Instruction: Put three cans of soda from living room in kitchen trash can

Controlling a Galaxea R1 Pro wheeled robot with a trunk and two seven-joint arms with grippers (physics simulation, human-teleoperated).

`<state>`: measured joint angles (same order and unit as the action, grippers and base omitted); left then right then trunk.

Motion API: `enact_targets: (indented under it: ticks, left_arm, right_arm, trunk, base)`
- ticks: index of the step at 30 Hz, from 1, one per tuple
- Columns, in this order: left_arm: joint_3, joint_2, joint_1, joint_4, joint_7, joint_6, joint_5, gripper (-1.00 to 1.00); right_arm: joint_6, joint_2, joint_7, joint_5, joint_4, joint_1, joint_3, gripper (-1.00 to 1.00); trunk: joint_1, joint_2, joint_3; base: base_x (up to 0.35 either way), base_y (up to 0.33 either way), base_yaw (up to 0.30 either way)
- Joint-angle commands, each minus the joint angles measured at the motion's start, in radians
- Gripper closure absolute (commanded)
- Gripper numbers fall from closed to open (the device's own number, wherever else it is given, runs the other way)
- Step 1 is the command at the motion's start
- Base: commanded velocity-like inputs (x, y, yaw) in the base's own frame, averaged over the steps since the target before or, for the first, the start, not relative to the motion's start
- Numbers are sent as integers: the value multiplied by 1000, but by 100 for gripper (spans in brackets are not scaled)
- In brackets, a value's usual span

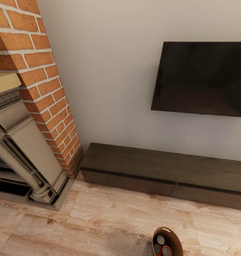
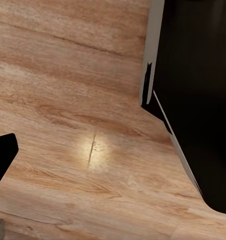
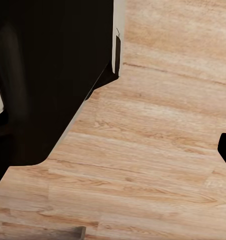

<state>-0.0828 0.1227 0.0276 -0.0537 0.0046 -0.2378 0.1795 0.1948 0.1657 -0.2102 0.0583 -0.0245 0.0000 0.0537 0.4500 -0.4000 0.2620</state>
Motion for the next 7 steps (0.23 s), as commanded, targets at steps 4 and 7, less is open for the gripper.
enact_targets:
  ticks: [4, 7]
  left_arm:
    - [0, 0, 0, 0, 0, 0, 0, -100]
    - [0, 0, 0, 0, 0, 0, 0, -100]
  right_arm:
    - [0, 0, 0, 0, 0, 0, 0, -100]
    - [0, 0, 0, 0, 0, 0, 0, -100]
  trunk:
    - [0, 0, 0]
    - [0, 0, 0]
  base:
    - [0, 0, 0]
    - [0, 0, 0]
